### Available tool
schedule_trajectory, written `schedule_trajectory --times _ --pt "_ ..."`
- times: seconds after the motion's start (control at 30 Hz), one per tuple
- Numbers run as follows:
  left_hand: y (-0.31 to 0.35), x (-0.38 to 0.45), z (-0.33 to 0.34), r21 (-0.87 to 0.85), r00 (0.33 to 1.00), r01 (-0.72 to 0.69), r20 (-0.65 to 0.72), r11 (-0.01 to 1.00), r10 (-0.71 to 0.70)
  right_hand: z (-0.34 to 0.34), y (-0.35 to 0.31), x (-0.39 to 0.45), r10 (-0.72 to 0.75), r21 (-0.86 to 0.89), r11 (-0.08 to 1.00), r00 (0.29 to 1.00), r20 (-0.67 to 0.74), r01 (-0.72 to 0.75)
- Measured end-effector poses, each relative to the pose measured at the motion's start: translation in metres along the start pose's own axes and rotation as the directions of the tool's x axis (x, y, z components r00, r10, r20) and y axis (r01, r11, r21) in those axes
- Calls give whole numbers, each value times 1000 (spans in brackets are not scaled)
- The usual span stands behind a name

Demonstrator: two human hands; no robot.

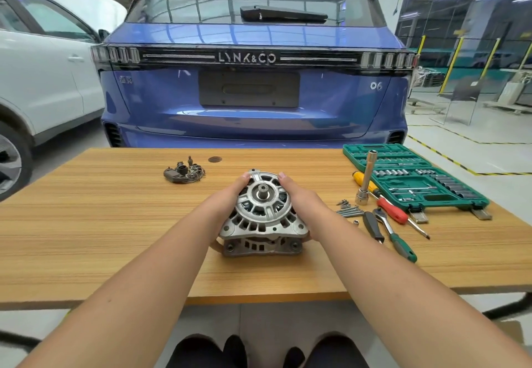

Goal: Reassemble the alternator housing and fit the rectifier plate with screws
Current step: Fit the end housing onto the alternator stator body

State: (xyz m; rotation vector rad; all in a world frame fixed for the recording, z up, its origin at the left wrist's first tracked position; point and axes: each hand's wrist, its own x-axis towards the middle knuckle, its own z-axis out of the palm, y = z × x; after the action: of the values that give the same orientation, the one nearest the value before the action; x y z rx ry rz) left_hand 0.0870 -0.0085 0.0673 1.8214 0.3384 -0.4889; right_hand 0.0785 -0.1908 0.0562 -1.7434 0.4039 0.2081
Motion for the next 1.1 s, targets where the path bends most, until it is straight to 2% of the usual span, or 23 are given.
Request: schedule_trajectory --times 0.23,0.33,0.43,0.57,0.73,0.97,1.03,1.1 --pt "-8 -8 4 26 997 -73 -20 997 74 -4 7 -3 -80 -77 994 994 -68 75" --pt "-16 -14 5 -40 989 -149 -5 988 149 -5 13 -9 -174 -78 983 981 -80 168" --pt "-26 -23 7 -24 971 -232 -62 972 230 -4 21 -20 -253 -84 966 963 -97 245" --pt "-38 -34 9 -24 932 -349 -113 937 345 -2 32 -37 -348 -74 937 926 -149 340" --pt "-47 -42 13 15 860 -496 -134 868 493 -1 45 -45 -465 -144 884 865 -187 444" --pt "-49 -32 15 105 812 -546 -177 831 556 -2 48 -38 -523 -178 850 836 -168 496" --pt "-53 -26 17 129 786 -580 -173 804 594 -4 53 -35 -570 -202 818 806 -162 538" --pt "-61 -19 20 183 755 -609 -163 772 635 -5 62 -31 -648 -233 758 746 -157 609"
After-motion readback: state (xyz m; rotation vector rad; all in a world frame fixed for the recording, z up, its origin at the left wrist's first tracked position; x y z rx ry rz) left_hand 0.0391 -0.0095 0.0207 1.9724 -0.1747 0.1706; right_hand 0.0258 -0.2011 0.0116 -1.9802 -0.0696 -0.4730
